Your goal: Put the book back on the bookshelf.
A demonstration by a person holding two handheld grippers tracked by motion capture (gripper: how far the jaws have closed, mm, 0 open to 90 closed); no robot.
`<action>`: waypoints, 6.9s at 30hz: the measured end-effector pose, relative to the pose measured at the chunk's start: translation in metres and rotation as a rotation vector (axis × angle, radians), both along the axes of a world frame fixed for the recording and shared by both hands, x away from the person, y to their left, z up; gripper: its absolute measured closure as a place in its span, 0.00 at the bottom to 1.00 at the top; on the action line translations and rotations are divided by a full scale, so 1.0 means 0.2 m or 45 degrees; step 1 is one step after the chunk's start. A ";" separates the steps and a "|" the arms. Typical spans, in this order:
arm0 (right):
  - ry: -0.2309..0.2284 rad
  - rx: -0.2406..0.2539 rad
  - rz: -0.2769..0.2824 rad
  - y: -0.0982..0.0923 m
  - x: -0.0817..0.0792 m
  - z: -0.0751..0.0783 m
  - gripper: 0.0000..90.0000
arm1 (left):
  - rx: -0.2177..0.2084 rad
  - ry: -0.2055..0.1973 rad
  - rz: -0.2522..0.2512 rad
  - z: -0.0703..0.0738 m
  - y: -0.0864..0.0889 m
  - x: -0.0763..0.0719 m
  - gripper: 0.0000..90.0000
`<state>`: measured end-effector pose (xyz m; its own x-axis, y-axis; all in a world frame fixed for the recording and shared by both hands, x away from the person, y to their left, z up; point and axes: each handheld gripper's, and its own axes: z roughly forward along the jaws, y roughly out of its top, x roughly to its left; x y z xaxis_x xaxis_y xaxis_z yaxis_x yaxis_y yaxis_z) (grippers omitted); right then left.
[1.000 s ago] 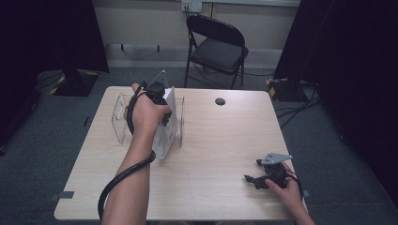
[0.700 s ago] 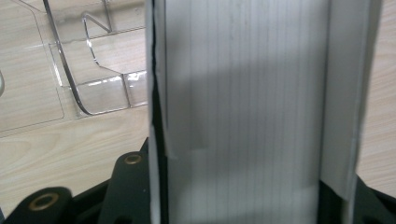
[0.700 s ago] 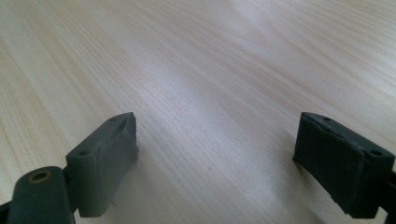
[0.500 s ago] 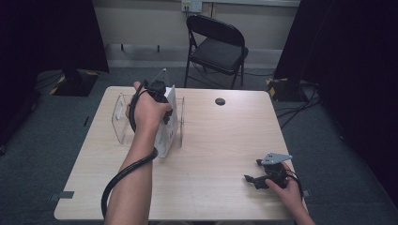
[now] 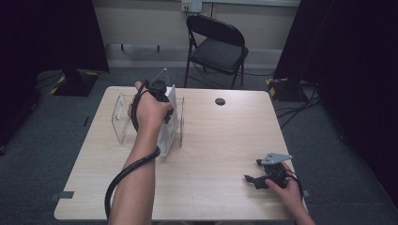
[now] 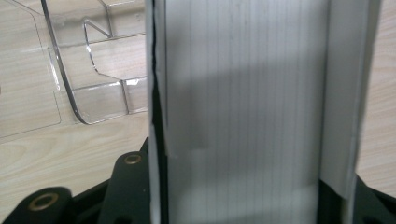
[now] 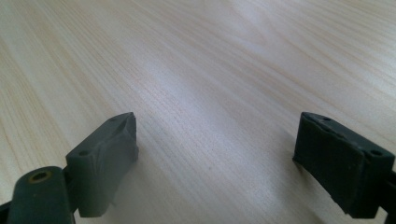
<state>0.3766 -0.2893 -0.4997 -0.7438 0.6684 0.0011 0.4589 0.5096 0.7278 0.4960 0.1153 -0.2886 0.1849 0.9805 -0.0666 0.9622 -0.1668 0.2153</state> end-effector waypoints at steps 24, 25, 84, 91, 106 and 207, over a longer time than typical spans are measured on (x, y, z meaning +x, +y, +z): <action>0.000 0.000 0.001 0.00 0.00 0.00 0.14 | 0.009 0.022 0.001 -0.03 -0.06 0.05 0.59; 0.002 0.000 -0.001 0.00 0.00 0.00 0.14 | 0.005 0.021 0.006 -0.03 -0.06 0.06 0.59; 0.002 0.002 0.000 0.00 0.00 0.00 0.14 | 0.045 -0.042 0.081 -0.10 -0.12 0.17 0.59; 0.000 0.000 0.000 0.00 0.00 0.00 0.14 | 0.041 -0.054 0.094 -0.11 -0.12 0.18 0.59; -0.003 0.000 0.003 0.00 0.00 0.00 0.14 | 0.038 -0.089 0.127 -0.13 -0.12 0.19 0.58; -0.006 0.000 0.001 0.00 0.00 0.00 0.14 | -0.099 -0.130 -0.024 -0.10 -0.04 -0.06 0.35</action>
<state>0.3766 -0.2891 -0.5001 -0.7441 0.6681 -0.0029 0.4551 0.5101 0.7298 0.4846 0.1083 -0.3095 0.2133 0.9693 -0.1222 0.9313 -0.1639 0.3251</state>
